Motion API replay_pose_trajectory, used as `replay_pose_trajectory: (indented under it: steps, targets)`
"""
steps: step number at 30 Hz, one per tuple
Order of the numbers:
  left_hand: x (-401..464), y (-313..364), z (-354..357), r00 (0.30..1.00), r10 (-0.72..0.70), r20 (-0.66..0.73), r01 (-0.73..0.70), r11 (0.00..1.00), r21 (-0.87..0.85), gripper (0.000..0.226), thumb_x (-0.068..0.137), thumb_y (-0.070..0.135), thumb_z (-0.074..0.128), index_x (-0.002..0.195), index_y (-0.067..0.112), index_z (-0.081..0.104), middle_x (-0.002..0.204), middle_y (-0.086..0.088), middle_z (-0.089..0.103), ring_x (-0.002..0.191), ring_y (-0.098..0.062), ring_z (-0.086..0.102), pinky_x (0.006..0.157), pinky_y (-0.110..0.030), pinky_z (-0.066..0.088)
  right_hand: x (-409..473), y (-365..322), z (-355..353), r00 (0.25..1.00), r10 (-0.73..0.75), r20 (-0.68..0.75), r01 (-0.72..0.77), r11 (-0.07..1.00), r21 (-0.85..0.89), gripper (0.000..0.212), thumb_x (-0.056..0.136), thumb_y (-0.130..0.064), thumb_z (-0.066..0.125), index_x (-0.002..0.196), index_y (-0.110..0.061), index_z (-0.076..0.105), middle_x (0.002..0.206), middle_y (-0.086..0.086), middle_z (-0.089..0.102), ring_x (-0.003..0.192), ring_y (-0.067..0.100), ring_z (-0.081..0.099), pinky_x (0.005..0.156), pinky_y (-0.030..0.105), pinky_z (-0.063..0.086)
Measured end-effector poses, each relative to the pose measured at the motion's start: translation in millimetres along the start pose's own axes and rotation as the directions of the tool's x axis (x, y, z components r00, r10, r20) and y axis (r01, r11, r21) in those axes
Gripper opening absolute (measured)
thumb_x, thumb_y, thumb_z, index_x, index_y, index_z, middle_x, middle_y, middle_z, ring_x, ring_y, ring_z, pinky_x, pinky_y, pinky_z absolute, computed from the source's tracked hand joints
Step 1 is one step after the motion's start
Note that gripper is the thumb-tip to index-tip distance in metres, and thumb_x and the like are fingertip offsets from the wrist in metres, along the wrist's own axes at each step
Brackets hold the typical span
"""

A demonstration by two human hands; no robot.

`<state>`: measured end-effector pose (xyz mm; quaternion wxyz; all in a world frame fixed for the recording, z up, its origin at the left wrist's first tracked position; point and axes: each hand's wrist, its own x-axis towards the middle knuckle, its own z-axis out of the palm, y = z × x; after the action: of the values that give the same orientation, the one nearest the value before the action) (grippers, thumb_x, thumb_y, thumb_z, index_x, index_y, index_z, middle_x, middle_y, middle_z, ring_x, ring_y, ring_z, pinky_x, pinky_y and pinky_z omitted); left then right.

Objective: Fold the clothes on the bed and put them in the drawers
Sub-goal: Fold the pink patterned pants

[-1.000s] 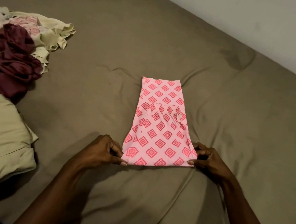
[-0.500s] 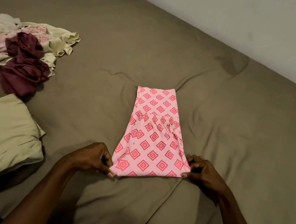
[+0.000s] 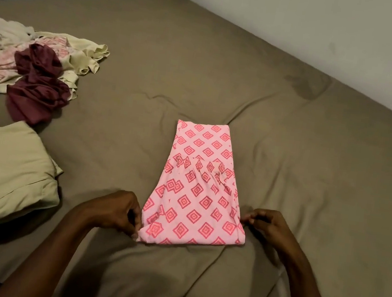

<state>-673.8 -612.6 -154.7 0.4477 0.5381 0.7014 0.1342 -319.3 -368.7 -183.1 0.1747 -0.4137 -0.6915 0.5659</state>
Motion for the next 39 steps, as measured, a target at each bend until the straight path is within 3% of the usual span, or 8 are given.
replay_pose_trajectory:
  steps: [2, 5, 10, 16, 24, 32, 36, 39]
  targets:
    - [7, 2, 5, 0.913, 0.097, -0.397, -0.016, 0.979, 0.203, 0.009, 0.075, 0.030, 0.075, 0.074, 0.038, 0.070, 0.071, 0.014, 0.070, 0.065, -0.005, 0.063, 0.062, -0.026, 0.047, 5, -7, 17, 0.933, -0.227, -0.281, 0.187, 0.969, -0.163, 0.039, 0.093, 0.008, 0.060, 0.103, -0.026, 0.076, 0.112, -0.001, 0.073, 0.094, 0.013, 0.067, 0.078, 0.027, 0.050]
    - [30, 14, 17, 0.624, 0.352, -0.698, -0.020, 0.900, 0.436, 0.042, 0.081, 0.016, 0.077, 0.120, 0.026, 0.068, 0.110, 0.000, 0.074, 0.094, -0.024, 0.070, 0.073, -0.034, 0.057, 23, -20, 51, 0.836, -0.544, -0.067, 0.487, 0.793, -0.366, 0.038, 0.102, -0.022, 0.055, 0.141, -0.023, 0.060, 0.154, -0.002, 0.049, 0.138, 0.017, 0.050, 0.111, 0.035, 0.040]
    - [79, 11, 24, 0.816, 0.402, -0.416, -0.031, 0.748, 0.662, 0.097, 0.080, 0.001, 0.066, 0.162, 0.031, 0.024, 0.168, -0.007, 0.023, 0.151, -0.032, 0.032, 0.110, -0.048, 0.041, 74, -15, 69, 0.844, -0.413, 0.342, 0.525, 0.506, -0.684, 0.057, 0.109, -0.054, 0.024, 0.163, -0.038, 0.020, 0.172, -0.015, 0.009, 0.158, 0.005, 0.003, 0.126, 0.048, 0.016]
    - [87, -19, 23, 0.803, 0.434, -0.409, -0.193, 0.838, 0.510, 0.093, 0.080, -0.001, 0.063, 0.160, 0.031, 0.030, 0.166, 0.004, 0.024, 0.150, -0.023, 0.035, 0.116, -0.040, 0.038, 83, 0, 43, 0.855, -0.443, 0.270, 0.516, 0.670, -0.534, 0.049, 0.111, -0.036, 0.038, 0.160, -0.035, 0.034, 0.168, -0.013, 0.027, 0.156, 0.009, 0.023, 0.125, 0.046, 0.024]
    - [30, -37, 10, 0.866, 0.419, -0.273, -0.278, 0.857, 0.433, 0.099, 0.084, 0.080, 0.050, 0.148, 0.062, -0.024, 0.164, 0.025, -0.021, 0.153, 0.003, -0.015, 0.122, -0.015, 0.009, 31, 32, -4, 0.880, -0.403, 0.251, 0.475, 0.732, -0.489, 0.065, 0.102, -0.028, 0.063, 0.160, -0.031, 0.034, 0.170, -0.012, 0.021, 0.158, 0.013, 0.016, 0.126, 0.049, 0.023]
    - [56, -24, 39, 0.718, 0.609, -0.338, -0.318, 0.718, 0.619, 0.086, 0.078, 0.015, 0.075, 0.153, 0.042, 0.042, 0.170, -0.006, 0.019, 0.156, -0.028, 0.021, 0.115, -0.042, 0.037, 37, 14, 6, 0.858, -0.397, 0.326, 0.505, 0.769, -0.392, 0.039, 0.095, -0.052, 0.065, 0.134, -0.049, 0.065, 0.171, -0.011, 0.016, 0.159, 0.013, 0.007, 0.125, 0.040, 0.015]
    - [62, -5, 15, 0.553, 0.608, -0.570, -0.508, 0.788, 0.349, 0.044, 0.100, 0.042, 0.056, 0.137, 0.019, 0.061, 0.151, 0.000, 0.052, 0.146, -0.012, 0.041, 0.124, -0.042, 0.022, 51, -28, -3, 0.826, -0.447, 0.344, 0.526, 0.830, -0.185, 0.043, 0.095, -0.031, 0.069, 0.137, -0.019, 0.067, 0.158, -0.004, 0.048, 0.153, 0.017, 0.034, 0.123, 0.033, 0.031]
    - [78, 32, -25, 0.659, 0.269, -0.702, -0.504, 0.851, -0.146, 0.028, 0.099, 0.038, 0.061, 0.104, 0.013, 0.073, 0.107, 0.008, 0.075, 0.104, -0.004, 0.067, 0.099, -0.040, 0.050, 72, -92, 6, 0.944, -0.288, 0.160, 0.260, 0.950, 0.174, 0.039, 0.095, -0.036, 0.069, 0.122, -0.009, 0.074, 0.120, 0.003, 0.076, 0.116, 0.016, 0.070, 0.096, 0.028, 0.056]
